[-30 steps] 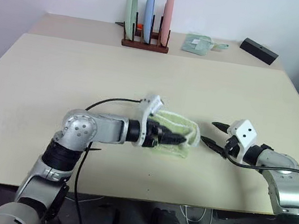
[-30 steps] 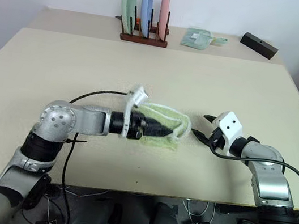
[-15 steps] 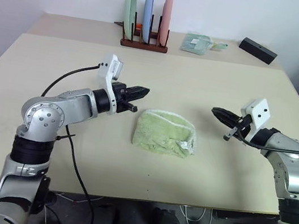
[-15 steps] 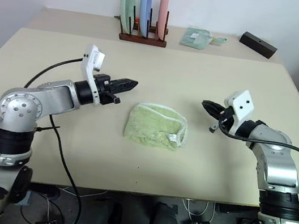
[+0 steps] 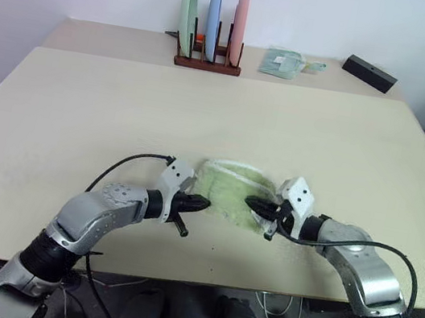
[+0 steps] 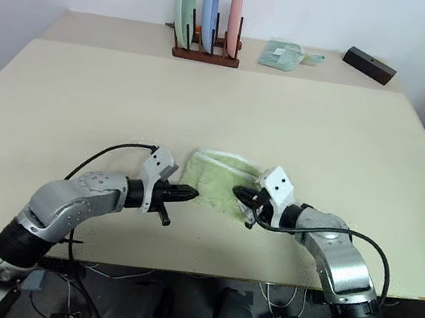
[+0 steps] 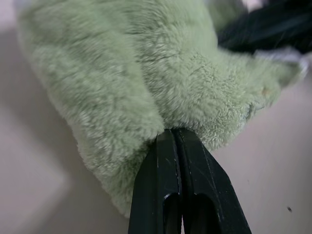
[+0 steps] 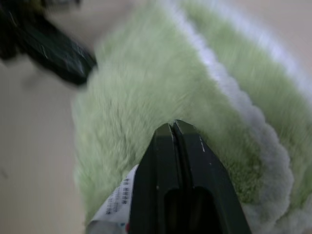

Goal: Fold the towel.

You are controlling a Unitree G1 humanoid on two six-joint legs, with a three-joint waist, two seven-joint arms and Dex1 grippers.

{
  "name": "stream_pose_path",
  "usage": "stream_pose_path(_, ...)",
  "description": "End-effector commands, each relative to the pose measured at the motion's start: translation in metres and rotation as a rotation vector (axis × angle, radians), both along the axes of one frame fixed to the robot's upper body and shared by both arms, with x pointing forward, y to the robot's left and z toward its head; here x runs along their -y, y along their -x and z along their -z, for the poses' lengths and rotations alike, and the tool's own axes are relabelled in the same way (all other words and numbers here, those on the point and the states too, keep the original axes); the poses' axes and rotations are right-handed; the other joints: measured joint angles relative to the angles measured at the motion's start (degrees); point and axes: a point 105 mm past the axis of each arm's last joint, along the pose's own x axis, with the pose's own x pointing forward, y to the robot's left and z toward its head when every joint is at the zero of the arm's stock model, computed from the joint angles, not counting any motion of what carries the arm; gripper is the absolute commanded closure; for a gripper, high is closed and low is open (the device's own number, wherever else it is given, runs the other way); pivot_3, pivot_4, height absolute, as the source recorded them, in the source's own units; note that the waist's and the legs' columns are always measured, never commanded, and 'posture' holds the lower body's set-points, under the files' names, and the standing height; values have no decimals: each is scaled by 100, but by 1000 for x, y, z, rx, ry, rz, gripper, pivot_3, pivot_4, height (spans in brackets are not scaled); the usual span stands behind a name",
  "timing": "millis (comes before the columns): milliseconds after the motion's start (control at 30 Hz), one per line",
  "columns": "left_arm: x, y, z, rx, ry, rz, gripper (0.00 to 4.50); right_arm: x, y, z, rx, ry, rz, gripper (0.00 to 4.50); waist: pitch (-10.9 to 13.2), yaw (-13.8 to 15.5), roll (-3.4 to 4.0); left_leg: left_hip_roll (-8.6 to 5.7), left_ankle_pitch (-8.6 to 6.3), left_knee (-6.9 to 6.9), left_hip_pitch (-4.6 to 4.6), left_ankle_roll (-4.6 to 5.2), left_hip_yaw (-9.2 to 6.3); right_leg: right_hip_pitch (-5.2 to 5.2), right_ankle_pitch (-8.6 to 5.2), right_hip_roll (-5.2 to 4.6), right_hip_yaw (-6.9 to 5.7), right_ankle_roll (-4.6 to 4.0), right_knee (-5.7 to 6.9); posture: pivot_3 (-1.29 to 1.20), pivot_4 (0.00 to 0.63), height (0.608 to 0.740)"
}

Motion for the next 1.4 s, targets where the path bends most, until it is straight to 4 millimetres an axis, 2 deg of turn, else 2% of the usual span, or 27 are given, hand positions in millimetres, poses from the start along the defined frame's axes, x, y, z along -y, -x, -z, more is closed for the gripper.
stream_pose_path(33, -1, -2, 1, 36, 7, -15, 4452, 11, -5, 5, 43, 65, 7, 4483, -3, 9, -3, 0, 0, 0, 1, 0, 0, 2, 0, 1, 0, 0, 1, 0, 150, 740)
stream_pose_path(67, -1, -3, -1, 45, 15, -13, 4452, 11, -6, 2, 54, 59, 7, 4483, -3, 14, -3, 0, 0, 1, 2, 0, -2, 5, 0, 3, -2, 0, 0, 0, 150, 740)
stream_pose_path(167, -6, -15, -31, 138, 144, -90, 4500, 9, -11, -30, 106, -46, -10, 3715, -3, 9, -4, 0, 0, 5, 2, 1, -2, 8, 0, 3, -2, 1, 0, 0, 150, 740)
stream_pose_path(200, -11, -22, -44, 151, 207, -140, 4500, 8, -11, -41, 125, -80, -22, 3241, -2, 9, -5, 0, 0, 5, 1, 1, -3, 6, 1, 2, -2, 1, 1, 0, 150, 740)
stream_pose_path(233, -20, -30, -64, 168, 306, -205, 4247, 8, -14, -56, 160, -106, -21, 2725, -1, 6, -5, 1, 1, 6, 0, 1, -4, 5, 1, 1, -2, 2, 1, 0, 150, 740)
stream_pose_path(300, -36, -40, -84, 125, 445, -310, 3588, 10, -18, -76, 209, -128, -16, 1653, 1, 4, -7, 5, 1, 6, -4, 1, -8, 0, 4, 1, -3, 7, 4, 0, 150, 740)
stream_pose_path(400, -44, -40, -91, 27, 527, -327, 2134, 10, -21, -89, 240, -129, -19, 199, -2, -13, -4, 8, 1, 4, -1, 0, -13, -1, 13, 7, -8, 23, 8, 0, 150, 740)
stream_pose_path(433, -46, -37, -89, -39, 543, -310, 1675, 10, -20, -94, 250, -123, -32, 0, -2, -14, -4, 8, 1, 1, 1, 0, -12, -1, 14, 8, -8, 25, 11, 0, 150, 740)
stream_pose_path(500, -47, -34, -87, -116, 553, -291, 702, 9, -20, -98, 258, -117, -47, 0, -1, -12, -4, 8, 0, 0, -3, 0, -13, -3, 16, 11, -10, 29, 12, 0, 150, 740)
stream_pose_path(533, -44, -31, -78, -165, 507, -272, 204, 8, -16, -92, 231, -102, -72, 0, -1, -3, -5, 7, 0, 0, -3, 0, -12, -3, 19, 13, -12, 33, 12, 0, 150, 740)
stream_pose_path(567, -41, -29, -67, -217, 459, -260, 43, 7, -13, -85, 208, -84, -94, 0, -1, 13, -5, 4, 1, 0, -5, 0, -12, -3, 19, 17, -16, 34, 11, 0, 150, 740)
stream_pose_path(633, -35, -25, -46, -305, 381, -224, 43, 9, -6, -70, 160, -61, -120, 0, -1, 17, -5, -4, 0, 2, -4, 1, -13, 3, 19, 14, -19, 34, 10, 0, 150, 740)
stream_pose_path(733, -27, -26, -28, -394, 358, -212, 43, 14, -5, -61, 150, -49, -108, 0, -1, 1, -5, -13, 0, 8, -2, 4, -12, 9, 18, 11, -18, 32, 6, 0, 150, 740)
stream_pose_path(833, -11, -23, -22, -458, 374, -157, 43, 21, -5, -57, 142, -51, -76, 0, -1, 7, -6, -12, 0, 9, 0, 3, -11, 9, 18, 11, -16, 33, 8, 0, 150, 740)
stream_pose_path(933, 4, -22, -26, -506, 434, -105, 43, 29, -3, -53, 137, -43, -46, 0, -1, 13, -5, -11, 3, 8, 0, -2, -13, 9, 18, 12, -16, 33, 9, 0, 150, 740)
stream_pose_path(1067, 16, -25, -14, -544, 373, -95, 43, 39, 0, -47, 129, -30, -10, 0, -2, 7, -5, -14, 14, 9, -3, -21, -12, 9, 19, 10, -16, 33, 5, 0, 150, 740)
stream_pose_path(1167, 21, -27, -13, -547, 384, -99, 873, 44, 2, -46, 132, -17, 7, 0, -2, 5, -5, -14, 12, 9, 1, -17, -10, 10, 18, 10, -15, 33, 7, 0, 150, 740)
stream_pose_path(1300, 24, -28, -16, -532, 419, -106, 2752, 50, -2, -51, 171, -4, 50, 0, -2, 7, -5, -13, 9, 8, -1, -13, -11, 9, 19, 10, -15, 33, 7, 0, 150, 740)
stream_pose_path(1400, 16, -32, -22, -503, 469, -153, 4153, 56, -14, -62, 248, 0, 112, 0, -2, 2, -5, -12, 10, 9, 0, -14, -11, 9, 19, 9, -14, 33, 7, 0, 150, 740)
